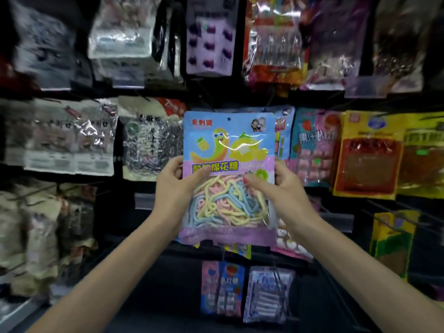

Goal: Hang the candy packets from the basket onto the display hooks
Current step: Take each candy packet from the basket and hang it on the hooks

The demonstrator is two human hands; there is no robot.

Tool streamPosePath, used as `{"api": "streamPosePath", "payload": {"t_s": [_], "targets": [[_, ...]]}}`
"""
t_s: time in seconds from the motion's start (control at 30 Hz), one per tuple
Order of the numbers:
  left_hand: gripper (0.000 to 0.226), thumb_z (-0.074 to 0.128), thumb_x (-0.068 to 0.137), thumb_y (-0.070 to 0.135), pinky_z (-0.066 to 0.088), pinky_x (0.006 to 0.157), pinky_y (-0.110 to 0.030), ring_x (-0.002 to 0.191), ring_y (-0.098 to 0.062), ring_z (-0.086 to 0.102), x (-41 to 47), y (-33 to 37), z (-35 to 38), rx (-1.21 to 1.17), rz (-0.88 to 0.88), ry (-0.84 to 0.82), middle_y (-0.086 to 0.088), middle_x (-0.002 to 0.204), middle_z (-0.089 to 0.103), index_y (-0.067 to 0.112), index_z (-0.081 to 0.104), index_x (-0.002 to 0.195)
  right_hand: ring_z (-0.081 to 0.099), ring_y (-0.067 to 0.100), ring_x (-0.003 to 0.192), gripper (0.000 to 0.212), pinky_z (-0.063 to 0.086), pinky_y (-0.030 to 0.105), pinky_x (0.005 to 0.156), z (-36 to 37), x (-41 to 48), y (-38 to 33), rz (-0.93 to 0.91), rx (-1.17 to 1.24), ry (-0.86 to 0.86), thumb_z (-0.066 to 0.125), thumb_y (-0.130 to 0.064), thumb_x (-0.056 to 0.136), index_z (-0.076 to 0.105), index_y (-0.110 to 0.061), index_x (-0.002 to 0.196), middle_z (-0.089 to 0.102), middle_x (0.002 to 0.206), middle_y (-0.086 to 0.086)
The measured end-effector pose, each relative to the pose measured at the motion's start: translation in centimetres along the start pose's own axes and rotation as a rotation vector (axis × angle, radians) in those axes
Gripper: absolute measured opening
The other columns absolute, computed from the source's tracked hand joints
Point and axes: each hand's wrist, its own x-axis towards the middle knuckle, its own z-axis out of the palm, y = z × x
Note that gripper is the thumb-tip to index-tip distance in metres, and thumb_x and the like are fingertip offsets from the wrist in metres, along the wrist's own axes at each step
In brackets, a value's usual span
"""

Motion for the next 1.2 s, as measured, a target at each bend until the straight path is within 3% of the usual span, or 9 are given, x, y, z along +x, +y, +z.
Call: {"api": "streamPosePath", "payload": {"t_s": [0.17,0.27,0.4,0.57,0.73,0.87,0.97,1.07,1.2], "targets": [[0.034,0.081,0.089,0.014,0.063,0.074,-0.037,0.091,-0.022,0.079,4.5,1.0,-0.4,0.019,0.009,0.025,-0.001,0.101,0.08,0.009,0.062,0.116,0.073,0.011,0.108,0.048,0.058,0.041,0.098,1.9,4.9,-1.3,-0.018,0.007,-0.005,0.083,-0.032,0.088,0.063,-0.023,0.13,0.074,0.122,-0.008],[0.031,0.08,0.091,0.015,0.063,0.073,-0.04,0.088,-0.021,0.079,6.1,1.5,-0.7,0.031,0.055,0.063,-0.001,0.101,0.08,0.01,0.061,0.114,0.065,0.024,0.125,0.078,0.052,0.053,0.107,3.3,7.3,-1.5,-0.06,-0.023,0.009,0.086,-0.055,0.07,0.059,-0.025,0.137,0.067,0.137,-0.002],[0.03,0.078,0.093,0.019,0.064,0.068,-0.038,0.087,-0.024,0.079,7.6,1.7,-1.5,0.015,0.084,0.092,-0.003,0.106,0.078,0.014,0.061,0.118,0.06,0.029,0.132,0.1,0.05,0.055,0.109,5.1,9.7,-1.8,-0.091,-0.06,0.023,0.083,-0.065,0.059,0.053,-0.019,0.144,0.061,0.145,0.004],[0.022,0.076,0.095,0.021,0.064,0.07,-0.042,0.086,-0.03,0.079,9.2,1.0,-2.5,0.017,0.055,0.096,-0.006,0.106,0.078,0.014,0.065,0.113,0.057,0.026,0.131,0.089,0.048,0.056,0.11,6.9,10.9,-1.9,-0.038,-0.068,0.034,0.087,-0.052,0.074,0.049,-0.018,0.148,0.056,0.149,0.0],[0.023,0.073,0.098,0.023,0.064,0.068,-0.037,0.086,-0.025,0.08,10.1,1.1,-2.8,0.041,0.059,0.048,-0.003,0.104,0.08,0.016,0.068,0.119,0.065,0.031,0.122,0.105,0.056,0.057,0.1,7.7,11.5,-0.7,-0.013,-0.058,0.119,0.082,-0.074,0.05,0.054,-0.027,0.14,0.064,0.14,-0.001],[0.024,0.073,0.097,0.023,0.064,0.077,-0.045,0.089,-0.027,0.079,10.5,1.0,-2.8,0.036,0.054,0.035,-0.001,0.105,0.08,0.019,0.069,0.12,0.07,0.033,0.114,0.11,0.061,0.055,0.09,7.9,11.5,-0.2,-0.003,-0.018,0.147,0.085,-0.083,0.04,0.057,-0.031,0.133,0.068,0.133,-0.001],[0.022,0.073,0.098,0.021,0.064,0.082,-0.049,0.091,-0.027,0.079,10.6,0.8,-2.8,0.033,0.056,0.031,0.001,0.104,0.08,0.021,0.071,0.119,0.073,0.028,0.107,0.08,0.062,0.052,0.089,7.8,11.5,0.1,0.029,-0.023,0.164,0.091,-0.061,0.063,0.06,-0.027,0.129,0.07,0.127,-0.001],[0.022,0.073,0.097,0.02,0.063,0.085,-0.053,0.092,-0.024,0.079,10.6,0.4,-2.9,0.042,0.079,0.029,0.003,0.105,0.08,0.022,0.07,0.119,0.072,0.031,0.108,0.078,0.062,0.053,0.089,7.6,11.9,1.0,0.052,-0.017,0.171,0.091,-0.055,0.069,0.057,-0.028,0.134,0.066,0.133,0.001],[0.039,0.076,0.095,0.025,0.063,0.086,-0.053,0.098,-0.023,0.078,11.5,-0.3,-2.8,0.075,0.129,0.062,0.004,0.114,0.077,0.055,0.061,0.114,0.072,0.028,0.109,0.08,0.062,0.052,0.089,7.8,12.7,1.7,0.053,-0.043,0.182,0.088,-0.063,0.061,0.057,-0.034,0.129,0.068,0.13,-0.002]]}}
